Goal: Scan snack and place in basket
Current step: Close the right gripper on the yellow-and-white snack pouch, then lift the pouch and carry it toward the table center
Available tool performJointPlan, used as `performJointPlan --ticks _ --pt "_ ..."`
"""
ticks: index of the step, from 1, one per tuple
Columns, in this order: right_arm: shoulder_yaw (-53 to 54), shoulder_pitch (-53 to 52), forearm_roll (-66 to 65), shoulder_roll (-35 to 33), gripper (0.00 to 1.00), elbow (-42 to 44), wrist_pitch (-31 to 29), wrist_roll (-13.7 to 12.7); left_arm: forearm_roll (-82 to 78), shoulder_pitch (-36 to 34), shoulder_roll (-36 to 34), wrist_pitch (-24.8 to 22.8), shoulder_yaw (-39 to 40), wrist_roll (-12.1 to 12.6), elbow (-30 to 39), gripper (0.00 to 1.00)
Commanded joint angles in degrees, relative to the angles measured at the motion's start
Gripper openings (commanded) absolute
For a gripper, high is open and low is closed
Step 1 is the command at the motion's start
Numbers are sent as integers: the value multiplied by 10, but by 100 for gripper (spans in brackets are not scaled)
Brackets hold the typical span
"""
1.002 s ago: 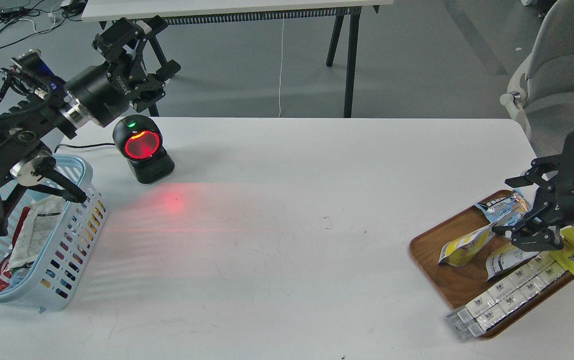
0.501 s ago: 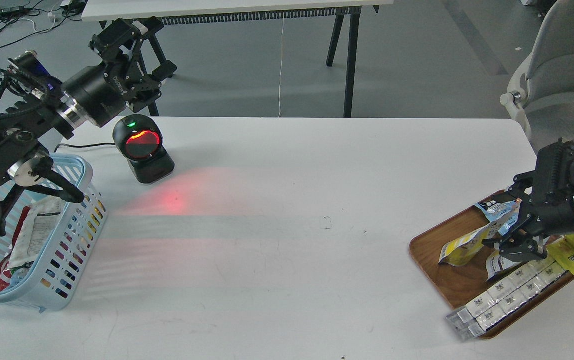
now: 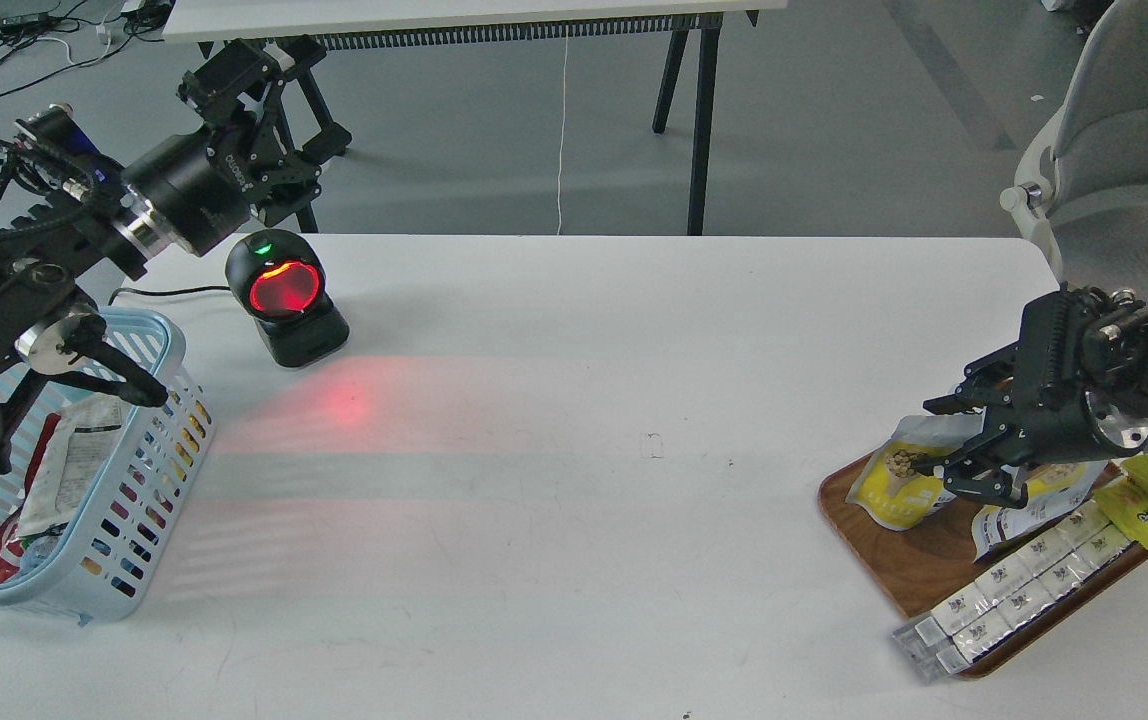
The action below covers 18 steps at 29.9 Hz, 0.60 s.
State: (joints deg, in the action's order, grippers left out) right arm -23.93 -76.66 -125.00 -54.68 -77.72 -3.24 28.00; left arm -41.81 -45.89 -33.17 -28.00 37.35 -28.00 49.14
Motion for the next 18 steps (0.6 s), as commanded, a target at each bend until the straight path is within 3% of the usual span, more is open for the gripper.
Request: performJointPlan --ticks 1,7,12,18 --pt "1 0 0 -1 41 -1 2 0 0 0 2 0 0 0 -4 100" --pt "2 -1 0 -5 26 -2 3 0 0 -1 7 0 0 0 -6 100" --pt "2 -2 0 -6 2 -3 17 0 0 -1 8 0 0 0 -6 100" --pt "4 -6 0 -13 0 -10 17 0 0 -1 7 0 0 0 -6 100"
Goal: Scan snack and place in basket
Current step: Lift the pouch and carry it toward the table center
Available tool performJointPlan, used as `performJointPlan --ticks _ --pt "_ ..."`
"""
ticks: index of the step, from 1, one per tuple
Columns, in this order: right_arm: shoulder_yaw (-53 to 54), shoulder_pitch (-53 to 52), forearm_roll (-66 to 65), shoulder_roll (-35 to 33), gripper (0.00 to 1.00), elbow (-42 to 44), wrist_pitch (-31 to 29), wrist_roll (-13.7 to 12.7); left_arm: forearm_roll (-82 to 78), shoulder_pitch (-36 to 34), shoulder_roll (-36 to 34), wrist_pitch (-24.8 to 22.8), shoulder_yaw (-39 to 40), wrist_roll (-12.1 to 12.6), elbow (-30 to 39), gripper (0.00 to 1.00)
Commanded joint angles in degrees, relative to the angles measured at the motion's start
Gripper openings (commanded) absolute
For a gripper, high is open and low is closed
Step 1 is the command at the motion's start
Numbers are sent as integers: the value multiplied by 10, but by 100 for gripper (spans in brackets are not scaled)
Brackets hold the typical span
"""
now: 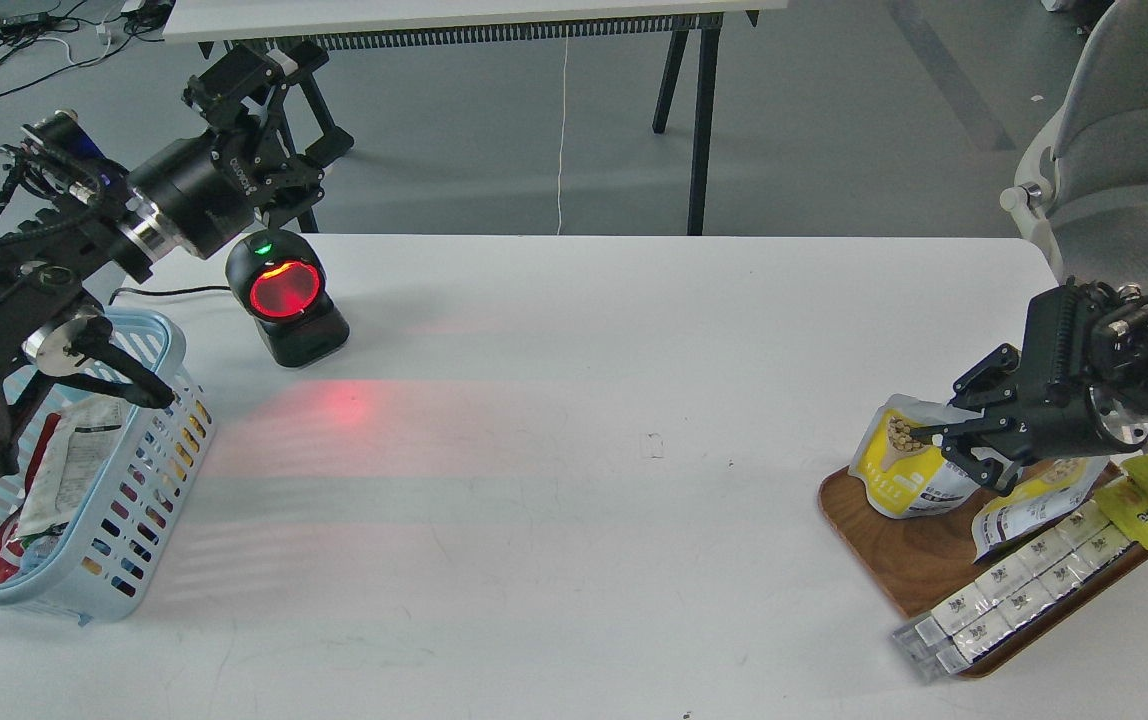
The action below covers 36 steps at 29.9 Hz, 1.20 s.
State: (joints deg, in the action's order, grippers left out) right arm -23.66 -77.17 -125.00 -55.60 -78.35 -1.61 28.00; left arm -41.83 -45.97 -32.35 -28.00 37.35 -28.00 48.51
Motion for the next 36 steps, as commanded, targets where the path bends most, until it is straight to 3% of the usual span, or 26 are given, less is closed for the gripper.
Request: performJointPlan --ticks 1,19,29,36 --pt "1 -1 0 -5 0 -4 0 0 0 0 0 0 0 0 0 100" --pt "39 -36 45 6 0 -29 -7 0 0 0 4 0 -1 0 -7 100" --pt "39 -110 104 87 0 -30 -21 0 1 0 10 0 -2 0 -7 100" --pt "34 -149 139 191 0 -30 -43 0 0 -3 26 0 -2 0 -18 100"
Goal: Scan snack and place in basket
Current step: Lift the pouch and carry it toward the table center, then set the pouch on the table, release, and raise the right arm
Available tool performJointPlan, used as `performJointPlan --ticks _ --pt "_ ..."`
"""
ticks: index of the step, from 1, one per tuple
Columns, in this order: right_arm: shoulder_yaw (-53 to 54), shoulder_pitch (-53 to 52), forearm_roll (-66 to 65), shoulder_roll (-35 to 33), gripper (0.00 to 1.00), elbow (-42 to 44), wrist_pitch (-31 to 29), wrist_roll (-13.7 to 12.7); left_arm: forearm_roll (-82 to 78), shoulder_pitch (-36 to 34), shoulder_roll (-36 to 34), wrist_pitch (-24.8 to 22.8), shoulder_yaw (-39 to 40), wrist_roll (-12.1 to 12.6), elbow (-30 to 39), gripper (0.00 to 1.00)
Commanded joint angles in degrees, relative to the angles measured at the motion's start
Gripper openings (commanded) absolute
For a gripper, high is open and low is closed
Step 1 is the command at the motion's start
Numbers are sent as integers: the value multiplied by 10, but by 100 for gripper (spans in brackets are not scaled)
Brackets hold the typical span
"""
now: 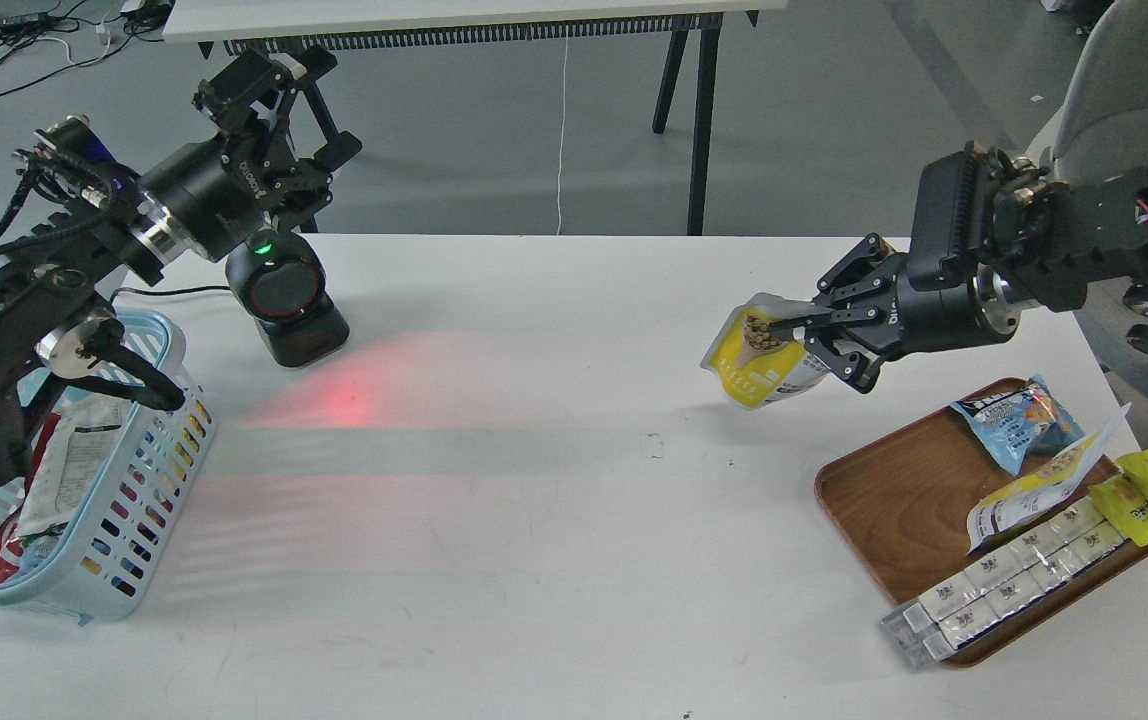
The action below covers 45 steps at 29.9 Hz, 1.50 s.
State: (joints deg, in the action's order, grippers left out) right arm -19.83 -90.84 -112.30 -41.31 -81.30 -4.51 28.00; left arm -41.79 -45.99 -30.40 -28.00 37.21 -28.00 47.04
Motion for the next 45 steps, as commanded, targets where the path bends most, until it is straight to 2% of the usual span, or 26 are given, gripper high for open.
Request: performJointPlan --ticks 1,7,12,27,30,31,33,34,35,36,45 --pt "-6 -17 15 67 0 0 -19 0 0 -3 9 0 0 0 -3 100" --pt "-12 -21 25 167 0 5 -30 0 0 -7 8 0 0 0 -4 100" --pt "-16 -21 26 220 1 7 -31 0 0 -7 4 0 0 0 -4 100" --pt "-35 -21 24 272 8 31 -31 0 0 -6 5 0 1 0 -4 100" --pt "-35 -21 24 278 12 38 -31 0 0 -6 4 0 1 0 -4 100" --pt "-35 -21 24 278 16 39 -31 0 0 -6 4 0 1 0 -4 100" --pt "-35 -21 26 278 33 39 -31 0 0 -5 4 0 1 0 -4 100" --pt "-35 -21 26 279 52 39 -31 0 0 -6 4 0 1 0 -4 100" --pt "-35 -22 27 279 82 38 -30 0 0 -5 3 0 1 0 -4 100" --pt "-35 -22 31 279 94 39 -30 0 0 -5 4 0 1 0 -4 100" --pt "-23 -47 123 279 97 40 -26 0 1 -6 6 0 1 0 -4 100"
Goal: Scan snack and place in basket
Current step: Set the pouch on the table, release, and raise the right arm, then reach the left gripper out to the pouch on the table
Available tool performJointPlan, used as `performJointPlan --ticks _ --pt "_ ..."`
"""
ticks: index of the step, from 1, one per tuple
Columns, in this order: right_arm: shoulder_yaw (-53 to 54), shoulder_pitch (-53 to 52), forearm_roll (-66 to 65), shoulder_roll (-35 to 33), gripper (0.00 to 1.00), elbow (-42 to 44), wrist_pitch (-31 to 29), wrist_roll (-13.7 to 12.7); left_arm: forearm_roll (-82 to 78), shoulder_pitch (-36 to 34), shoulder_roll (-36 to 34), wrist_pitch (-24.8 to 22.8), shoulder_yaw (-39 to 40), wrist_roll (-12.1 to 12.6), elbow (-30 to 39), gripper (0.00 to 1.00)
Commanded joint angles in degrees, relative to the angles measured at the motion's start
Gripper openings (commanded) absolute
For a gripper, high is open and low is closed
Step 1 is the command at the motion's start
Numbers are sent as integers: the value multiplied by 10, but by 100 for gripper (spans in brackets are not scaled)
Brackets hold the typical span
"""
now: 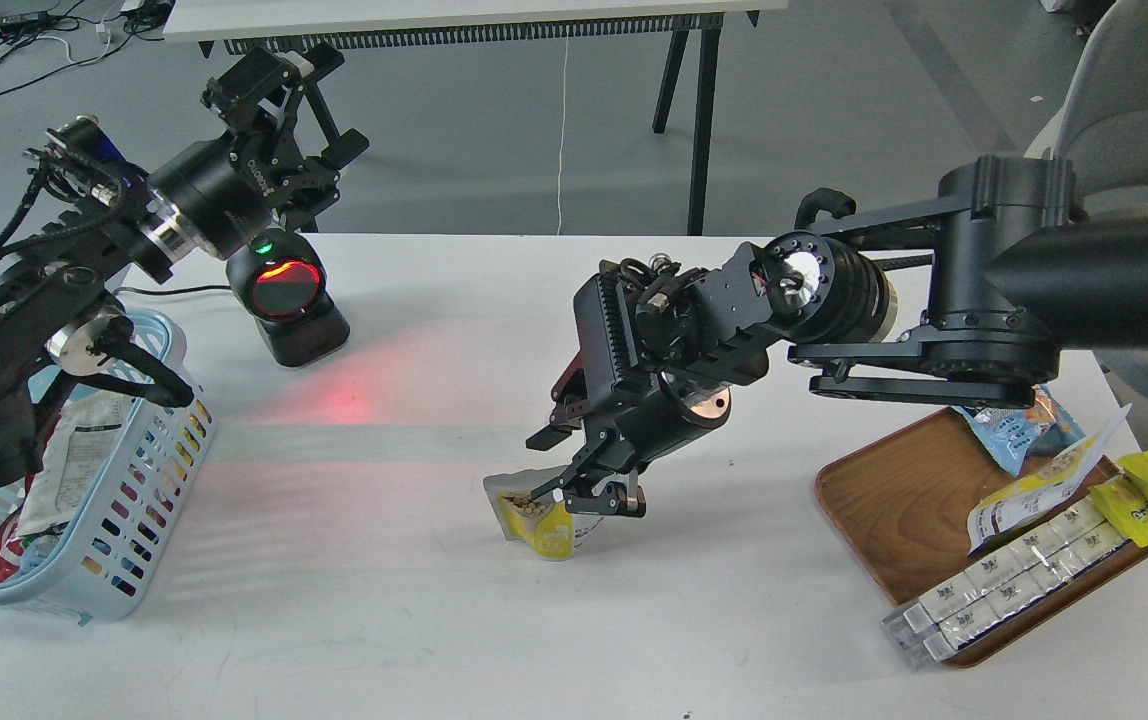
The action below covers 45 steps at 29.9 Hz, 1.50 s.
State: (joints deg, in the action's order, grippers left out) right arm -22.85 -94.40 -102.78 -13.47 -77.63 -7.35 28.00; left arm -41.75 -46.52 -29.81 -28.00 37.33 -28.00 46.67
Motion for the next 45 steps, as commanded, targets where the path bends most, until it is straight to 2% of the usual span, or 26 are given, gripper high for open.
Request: performJointPlan --ticks 1,10,21,31,40,45 --pt "13 -11 42 -1 98 7 5 0 3 -1 0 0 0 0 0 100" --pt "89 -10 194 -13 98 101 8 0 5 -2 -6 0 5 0 -1 100" --pt "128 4 311 -151 98 108 8 0 6 -3 -7 0 7 0 -23 100" --pt "220 77 502 -270 98 103 8 0 6 -2 -16 0 10 0 -12 100" --pt "276 145 694 -330 98 107 10 0 -62 -30 -21 0 20 0 86 100" --pt "276 162 766 -360 98 102 31 0 -76 -79 -73 0 0 0 147 100"
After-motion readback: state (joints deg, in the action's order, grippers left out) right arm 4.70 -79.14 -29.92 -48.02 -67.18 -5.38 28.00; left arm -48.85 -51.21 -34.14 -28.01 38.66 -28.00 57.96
